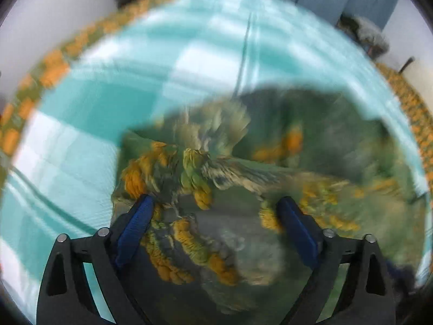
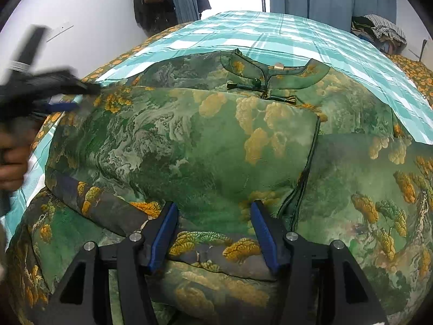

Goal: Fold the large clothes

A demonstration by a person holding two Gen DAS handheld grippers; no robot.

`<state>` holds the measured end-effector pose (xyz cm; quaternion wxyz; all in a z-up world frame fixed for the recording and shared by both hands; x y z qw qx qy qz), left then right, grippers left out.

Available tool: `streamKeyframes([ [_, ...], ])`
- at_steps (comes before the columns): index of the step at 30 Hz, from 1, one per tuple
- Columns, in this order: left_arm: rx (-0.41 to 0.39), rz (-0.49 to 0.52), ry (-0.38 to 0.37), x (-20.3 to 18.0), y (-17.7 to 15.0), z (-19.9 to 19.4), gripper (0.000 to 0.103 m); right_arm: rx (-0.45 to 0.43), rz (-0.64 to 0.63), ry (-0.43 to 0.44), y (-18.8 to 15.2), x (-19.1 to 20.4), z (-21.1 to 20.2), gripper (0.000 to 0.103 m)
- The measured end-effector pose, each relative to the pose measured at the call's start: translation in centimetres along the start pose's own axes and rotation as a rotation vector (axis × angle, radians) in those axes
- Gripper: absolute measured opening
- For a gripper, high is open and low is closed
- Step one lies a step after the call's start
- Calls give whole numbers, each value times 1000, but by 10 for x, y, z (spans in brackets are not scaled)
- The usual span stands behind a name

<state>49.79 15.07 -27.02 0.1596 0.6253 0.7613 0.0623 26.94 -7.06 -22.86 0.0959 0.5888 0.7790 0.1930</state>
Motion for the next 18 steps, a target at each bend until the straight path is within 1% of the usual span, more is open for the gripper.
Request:
streamKeyframes([
  [1, -33, 28, 22, -1, -2, 3, 101, -4, -4, -4, 0, 1, 0, 57],
  [2, -61, 46, 49, -3, -3, 4, 102, -6, -8, -9, -2, 1, -1, 57],
  [3, -77, 42, 63, -4, -5, 3, 102, -8, -13, -18, -2, 2, 0, 57],
  [4, -82, 43, 67, -4, -5, 3, 102, -9, -16, -25, -2, 2, 0, 57],
  [8, -97, 40, 32, -1, -11, -3, 102, -13, -27, -45, -6, 3, 3, 57],
  [11, -99, 45, 42, -1, -21, -18, 101, -14, -38, -68, -7, 5, 4, 57],
  [14, -108, 80, 51, -5, -41, -46, 101, -58, -44, -104, -11, 9, -10, 59],
  [15, -117, 109, 45, -7, -53, -60, 101, -68, -39, -108, -13, 10, -19, 59],
  [17, -117, 147, 34, -6, -72, -75, 101, -83, -29, -119, -20, 11, -36, 61],
  [18, -102, 165, 15, -5, -87, -83, 101, -87, -25, -141, -25, 10, -45, 69],
])
Point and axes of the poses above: each gripper's, at about its wrist camera, not at the fingertips, and z roughly the way its jaws point, x to its left, y to its top, the point moved 7 cm from there along z, roughly the way its jaws point, and after that the axes turned 10 degrees about x, right-handed, at the moved point
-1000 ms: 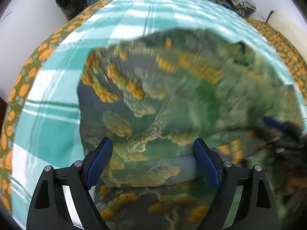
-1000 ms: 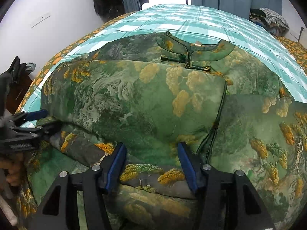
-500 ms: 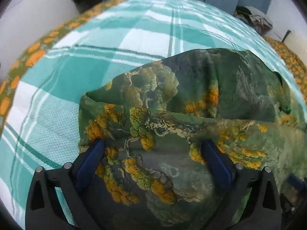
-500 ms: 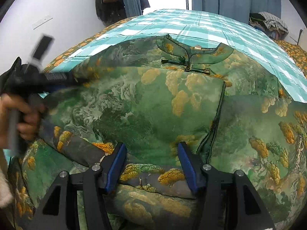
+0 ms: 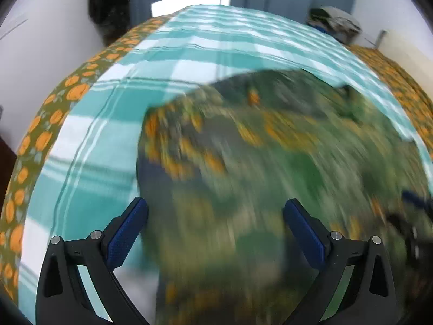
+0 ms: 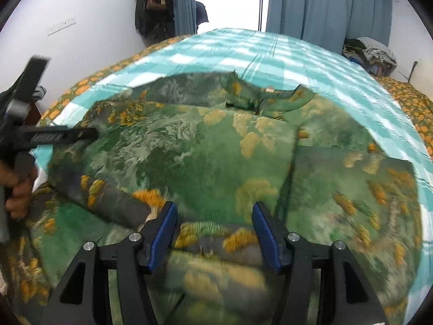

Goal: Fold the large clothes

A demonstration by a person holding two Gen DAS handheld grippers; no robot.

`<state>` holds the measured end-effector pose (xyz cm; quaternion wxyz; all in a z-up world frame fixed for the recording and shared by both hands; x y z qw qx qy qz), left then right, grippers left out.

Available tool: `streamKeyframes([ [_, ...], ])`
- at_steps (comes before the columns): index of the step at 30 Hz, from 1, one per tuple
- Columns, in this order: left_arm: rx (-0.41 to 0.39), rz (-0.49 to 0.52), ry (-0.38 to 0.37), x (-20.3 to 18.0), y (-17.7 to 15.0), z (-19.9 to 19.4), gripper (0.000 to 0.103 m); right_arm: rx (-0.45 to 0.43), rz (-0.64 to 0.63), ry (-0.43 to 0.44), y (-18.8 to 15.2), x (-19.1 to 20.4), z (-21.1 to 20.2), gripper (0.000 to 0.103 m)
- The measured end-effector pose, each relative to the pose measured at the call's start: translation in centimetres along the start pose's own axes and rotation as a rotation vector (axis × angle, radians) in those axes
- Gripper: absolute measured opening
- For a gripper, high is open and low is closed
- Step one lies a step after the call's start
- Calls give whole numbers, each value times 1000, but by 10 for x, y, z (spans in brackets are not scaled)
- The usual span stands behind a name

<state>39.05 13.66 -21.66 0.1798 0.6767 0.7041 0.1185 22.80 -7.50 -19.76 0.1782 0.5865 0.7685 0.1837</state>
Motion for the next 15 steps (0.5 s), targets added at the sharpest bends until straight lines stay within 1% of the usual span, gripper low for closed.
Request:
streamKeyframes([
  [1, 11, 9, -9, 0, -13, -8, 101, 3, 4, -25, -5, -2, -8, 77],
  [2, 21, 19, -14, 0, -29, -18, 101, 4, 7, -45, -9, -5, -16, 78],
  [7, 37, 60, -4, 6, -80, -56, 101, 3, -5, -111, -40, -19, -53, 78],
  [9, 55, 57, 4, 16, -100, -70, 101, 9, 11, -116, -56, -31, -68, 78],
  [11, 78, 40, -9, 28, -114, -76, 101, 13, 57, -96, -75, -47, -84, 78],
  [13, 115, 10, -33, 42, -133, -79, 101, 32, 128, -64, -103, -74, -102, 78],
  [15, 146, -20, -58, 55, -151, -79, 101, 64, 196, -61, -139, -107, -120, 78],
])
Point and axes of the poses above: each gripper's, at about its wrist camera, not at the fingertips, and z roughly the way its jaws point, x to its left, y to its top, the point moved 7 cm from there along z, roughly the way its jaws point, and after that the axes turned 10 degrees about x, right-handed, at the moved point
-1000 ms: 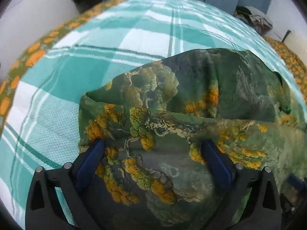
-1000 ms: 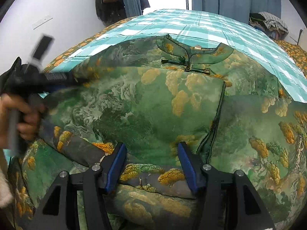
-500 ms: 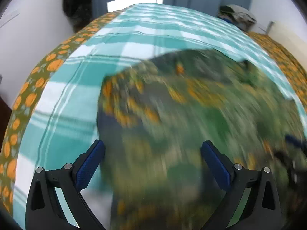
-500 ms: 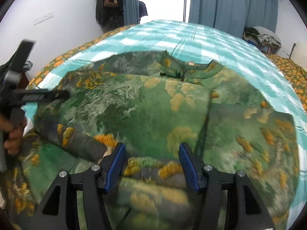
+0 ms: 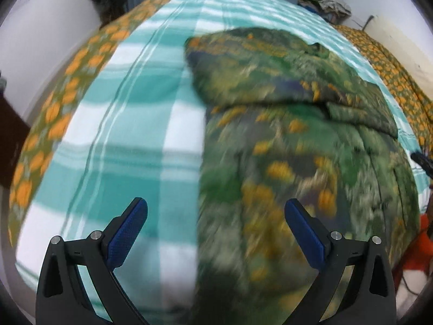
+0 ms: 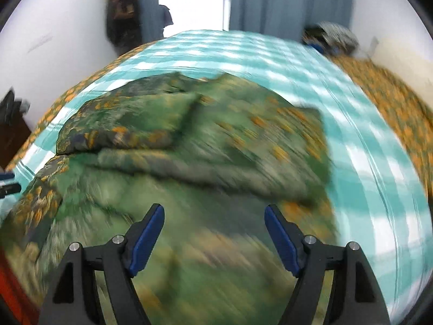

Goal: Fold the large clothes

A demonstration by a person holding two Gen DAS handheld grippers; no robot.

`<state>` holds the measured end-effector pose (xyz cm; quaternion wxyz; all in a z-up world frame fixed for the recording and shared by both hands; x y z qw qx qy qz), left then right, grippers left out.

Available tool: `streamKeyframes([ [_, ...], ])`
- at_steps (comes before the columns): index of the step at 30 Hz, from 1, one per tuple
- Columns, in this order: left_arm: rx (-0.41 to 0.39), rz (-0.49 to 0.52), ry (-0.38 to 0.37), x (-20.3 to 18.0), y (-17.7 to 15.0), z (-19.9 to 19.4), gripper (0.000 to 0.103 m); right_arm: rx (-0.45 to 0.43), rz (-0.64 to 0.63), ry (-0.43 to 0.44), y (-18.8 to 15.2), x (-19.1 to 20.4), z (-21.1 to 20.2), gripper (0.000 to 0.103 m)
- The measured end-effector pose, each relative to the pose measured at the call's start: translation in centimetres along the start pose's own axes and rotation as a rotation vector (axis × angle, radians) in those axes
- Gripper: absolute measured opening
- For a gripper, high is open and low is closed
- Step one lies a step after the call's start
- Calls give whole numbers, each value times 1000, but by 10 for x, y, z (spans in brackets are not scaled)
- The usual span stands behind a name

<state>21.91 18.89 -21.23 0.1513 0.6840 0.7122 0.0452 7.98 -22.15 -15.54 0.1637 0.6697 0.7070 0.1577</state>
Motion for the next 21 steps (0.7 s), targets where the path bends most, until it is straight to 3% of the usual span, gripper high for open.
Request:
streamKeyframes([
  [5, 60, -12, -111, -4, -26, 13, 101, 112, 91, -25, -72, -77, -21, 78],
  [8, 104, 13, -127, -15, -34, 25, 101, 185, 148, 40, -106, -96, -21, 78],
  [12, 212, 129, -200, -49, -48, 43, 102, 309, 234, 171, -134, -97, -1, 78],
  [14, 229, 174, -154, -58, -52, 50, 102, 352, 217, 210, -137, -87, 11, 78],
  [17, 241, 165, -175, -62, -53, 48, 100, 427, 202, 309, -142, -70, 29, 80],
  [18, 242, 145, -185, -61, -53, 46, 95, 432, 192, 302, -142, -68, 29, 80],
  [19, 237, 124, -185, -58, -54, 42, 72, 434, 165, 298, -139, -64, 26, 72],
  [20, 237, 102, -197, -56, -55, 40, 48, 425, 145, 310, -138, -59, 22, 60],
  [21, 243, 60, -238, -53, -56, 36, 38, 410, 130, 315, -136, -54, 16, 32],
])
Point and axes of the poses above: each gripper's, at about its wrist camera, not at the fingertips, and z roughly the way its jaws point, x to its left, y to its top, the point moved 7 cm from there along z, roughly the way its jaws point, and after that the axes turned 10 degrees about x, right-handed, at the moved point
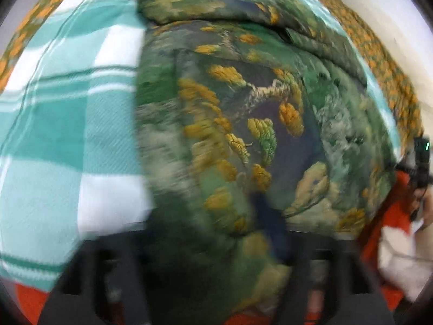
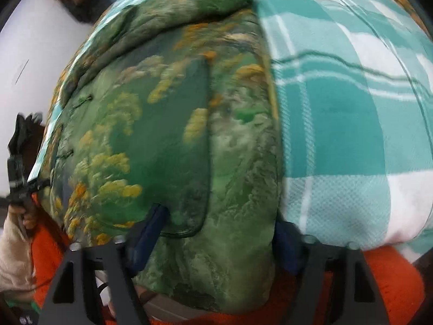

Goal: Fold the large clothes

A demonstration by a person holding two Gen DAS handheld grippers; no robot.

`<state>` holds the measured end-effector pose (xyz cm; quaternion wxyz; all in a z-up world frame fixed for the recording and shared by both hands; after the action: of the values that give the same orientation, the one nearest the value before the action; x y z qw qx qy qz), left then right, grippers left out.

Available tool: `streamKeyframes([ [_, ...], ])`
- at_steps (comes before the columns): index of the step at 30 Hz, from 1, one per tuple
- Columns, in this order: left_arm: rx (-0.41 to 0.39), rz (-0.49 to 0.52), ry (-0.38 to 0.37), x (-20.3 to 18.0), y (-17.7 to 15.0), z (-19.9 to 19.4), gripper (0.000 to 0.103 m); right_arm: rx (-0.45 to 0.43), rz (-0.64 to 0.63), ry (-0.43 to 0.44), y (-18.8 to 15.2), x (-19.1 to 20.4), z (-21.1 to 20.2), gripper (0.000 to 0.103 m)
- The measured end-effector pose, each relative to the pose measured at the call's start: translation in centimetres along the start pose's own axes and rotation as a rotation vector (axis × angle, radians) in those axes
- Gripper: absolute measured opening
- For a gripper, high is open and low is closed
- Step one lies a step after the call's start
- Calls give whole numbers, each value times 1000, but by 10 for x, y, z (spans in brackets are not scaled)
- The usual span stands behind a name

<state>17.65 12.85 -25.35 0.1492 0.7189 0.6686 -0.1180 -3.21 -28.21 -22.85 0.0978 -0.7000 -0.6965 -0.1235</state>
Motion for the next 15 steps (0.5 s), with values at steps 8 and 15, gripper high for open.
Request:
streamKeyframes([
  [8, -77, -65, -93, -11, -8, -37, 17, -135, -31, 51, 2, 40, -53, 19],
  [15, -89, -18, -76, -15, -26, -57, 17, -148, -41, 84, 4, 45, -74, 18],
])
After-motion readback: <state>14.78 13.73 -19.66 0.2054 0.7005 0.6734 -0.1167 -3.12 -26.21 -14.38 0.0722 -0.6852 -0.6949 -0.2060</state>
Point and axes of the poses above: each gripper's, at about its wrist camera, not at the fingertips, and z roughly the way its jaws point, x to its left, y to its top, the point moved 7 cm from there along z, roughly the way its jaws point, and after that the axes turned 10 degrees about x, right-handed, at the moved point
